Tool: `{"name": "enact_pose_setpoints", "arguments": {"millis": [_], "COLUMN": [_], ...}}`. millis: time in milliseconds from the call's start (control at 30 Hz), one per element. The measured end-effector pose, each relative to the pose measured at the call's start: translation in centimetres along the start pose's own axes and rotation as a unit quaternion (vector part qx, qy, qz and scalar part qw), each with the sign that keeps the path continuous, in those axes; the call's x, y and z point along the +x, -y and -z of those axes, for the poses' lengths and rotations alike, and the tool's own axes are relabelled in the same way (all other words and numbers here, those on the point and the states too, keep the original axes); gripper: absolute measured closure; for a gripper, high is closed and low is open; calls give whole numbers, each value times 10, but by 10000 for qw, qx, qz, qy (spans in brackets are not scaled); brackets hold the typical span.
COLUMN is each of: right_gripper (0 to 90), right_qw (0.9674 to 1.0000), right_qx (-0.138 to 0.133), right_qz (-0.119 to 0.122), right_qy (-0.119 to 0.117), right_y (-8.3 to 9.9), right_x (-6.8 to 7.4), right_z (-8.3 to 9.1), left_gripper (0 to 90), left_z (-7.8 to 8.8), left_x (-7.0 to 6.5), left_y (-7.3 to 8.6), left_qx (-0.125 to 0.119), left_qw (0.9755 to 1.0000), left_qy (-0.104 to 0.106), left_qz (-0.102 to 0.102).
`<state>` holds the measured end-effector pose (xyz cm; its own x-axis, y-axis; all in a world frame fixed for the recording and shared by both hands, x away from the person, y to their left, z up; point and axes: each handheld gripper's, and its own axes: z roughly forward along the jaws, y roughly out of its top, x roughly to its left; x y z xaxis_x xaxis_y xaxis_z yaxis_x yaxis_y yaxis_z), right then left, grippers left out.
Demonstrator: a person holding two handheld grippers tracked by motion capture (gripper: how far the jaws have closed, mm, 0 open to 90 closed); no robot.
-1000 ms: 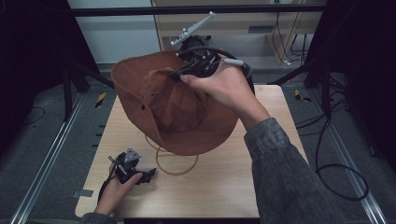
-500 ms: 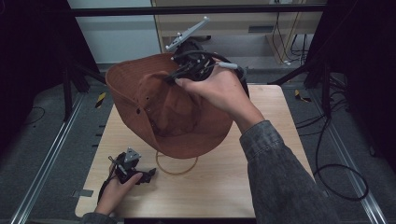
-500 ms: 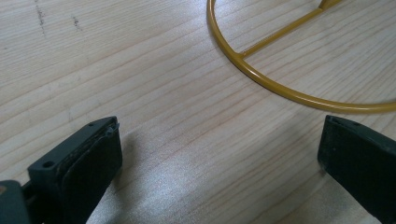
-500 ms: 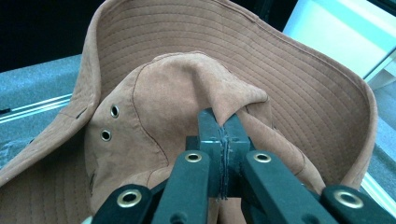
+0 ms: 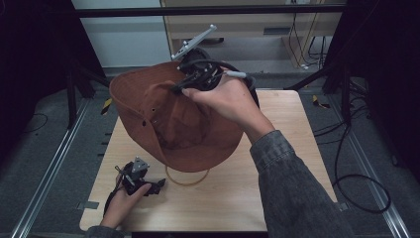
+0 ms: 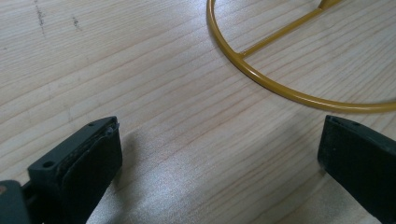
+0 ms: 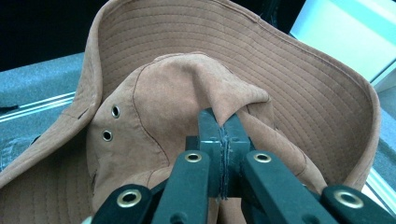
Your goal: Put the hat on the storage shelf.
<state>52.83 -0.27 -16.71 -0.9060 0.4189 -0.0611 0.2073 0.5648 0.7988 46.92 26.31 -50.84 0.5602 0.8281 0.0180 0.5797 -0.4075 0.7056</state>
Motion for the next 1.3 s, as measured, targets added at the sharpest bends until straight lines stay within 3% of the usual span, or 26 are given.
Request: {"name": "enact_pose_setpoints", "arguments": {"millis": [933, 1300], "right_gripper": [894, 894], "right_qw": [9997, 9994], "right_qx": [193, 269], "right_qz": [-111, -87], "right_qy": [-118, -218], "right_y": [16, 21], "right_x": [0, 5], "right_z": [-23, -31], "left_gripper": [0, 0], "left_z": [0, 0], "left_x": [0, 0], "left_y": [0, 0], "left_qx": [-23, -26], "left_qw": [10000, 10000], "left_qy": [4, -2], "left_qz": [23, 19]}}
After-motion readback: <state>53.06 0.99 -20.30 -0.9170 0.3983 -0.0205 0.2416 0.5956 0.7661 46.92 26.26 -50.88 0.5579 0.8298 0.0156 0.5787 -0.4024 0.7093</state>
